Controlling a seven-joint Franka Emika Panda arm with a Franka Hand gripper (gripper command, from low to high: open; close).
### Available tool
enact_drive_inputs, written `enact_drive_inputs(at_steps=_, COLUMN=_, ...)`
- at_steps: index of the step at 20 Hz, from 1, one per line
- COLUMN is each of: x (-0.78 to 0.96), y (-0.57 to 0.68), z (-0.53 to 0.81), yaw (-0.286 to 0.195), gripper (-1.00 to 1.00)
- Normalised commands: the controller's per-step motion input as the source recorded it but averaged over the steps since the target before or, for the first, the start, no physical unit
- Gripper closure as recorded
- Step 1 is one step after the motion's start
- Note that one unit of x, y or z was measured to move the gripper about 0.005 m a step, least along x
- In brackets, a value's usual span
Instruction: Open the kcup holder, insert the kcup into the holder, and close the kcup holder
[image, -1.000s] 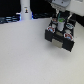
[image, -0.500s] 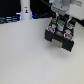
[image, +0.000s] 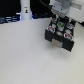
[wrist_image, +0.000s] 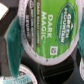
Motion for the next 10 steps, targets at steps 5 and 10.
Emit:
enact_drive_inputs(at_steps=5, x=0.12, y=0.02, z=0.3, yaw=0.079, gripper=-1.0)
enact_drive_inputs(at_steps=10, x=0.19, y=-0.02, z=0.38, yaw=0.095, gripper=-1.0)
